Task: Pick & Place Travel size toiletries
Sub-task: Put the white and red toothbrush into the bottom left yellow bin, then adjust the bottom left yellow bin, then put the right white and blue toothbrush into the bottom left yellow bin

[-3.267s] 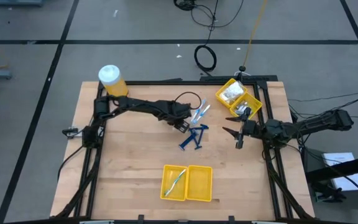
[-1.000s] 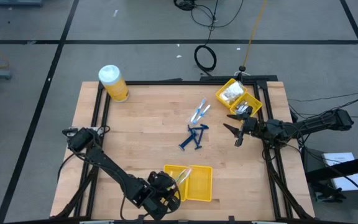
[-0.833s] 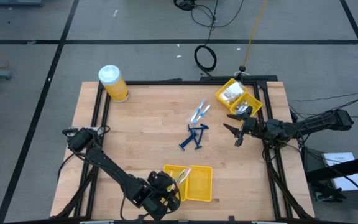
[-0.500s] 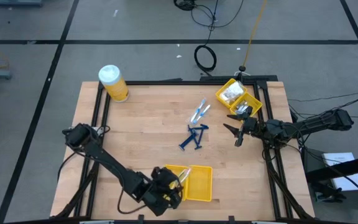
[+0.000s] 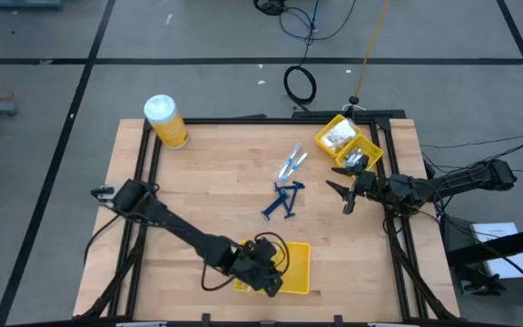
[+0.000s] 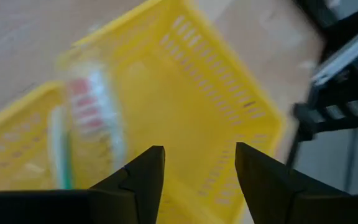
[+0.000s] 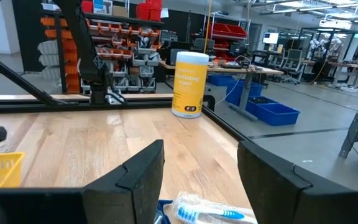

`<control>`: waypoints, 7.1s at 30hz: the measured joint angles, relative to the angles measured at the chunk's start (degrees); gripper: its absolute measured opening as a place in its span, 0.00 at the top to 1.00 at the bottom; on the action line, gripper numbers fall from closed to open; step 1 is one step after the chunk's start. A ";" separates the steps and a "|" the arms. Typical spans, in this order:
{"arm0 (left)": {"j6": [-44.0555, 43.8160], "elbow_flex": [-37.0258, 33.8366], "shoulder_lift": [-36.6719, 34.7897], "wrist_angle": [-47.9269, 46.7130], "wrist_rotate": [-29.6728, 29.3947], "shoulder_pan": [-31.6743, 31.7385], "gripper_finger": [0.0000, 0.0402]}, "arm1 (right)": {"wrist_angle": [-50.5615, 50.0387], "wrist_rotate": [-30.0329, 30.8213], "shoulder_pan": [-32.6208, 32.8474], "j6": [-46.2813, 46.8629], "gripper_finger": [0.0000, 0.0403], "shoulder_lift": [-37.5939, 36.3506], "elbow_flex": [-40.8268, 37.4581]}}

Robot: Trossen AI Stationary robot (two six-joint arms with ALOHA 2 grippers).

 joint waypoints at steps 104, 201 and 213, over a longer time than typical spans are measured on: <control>-45.73 -12.80 -6.12 -40.20 -10.54 -10.01 0.63 | -0.71 0.02 -0.02 1.20 0.52 -0.02 0.00; 44.43 -64.13 -66.42 33.38 -18.12 12.37 0.63 | -29.88 -39.20 -41.68 -25.52 0.52 70.59 40.31; 43.39 -64.13 -66.43 31.29 -18.11 12.41 0.63 | -37.96 -40.06 -39.69 -18.31 0.74 73.03 40.39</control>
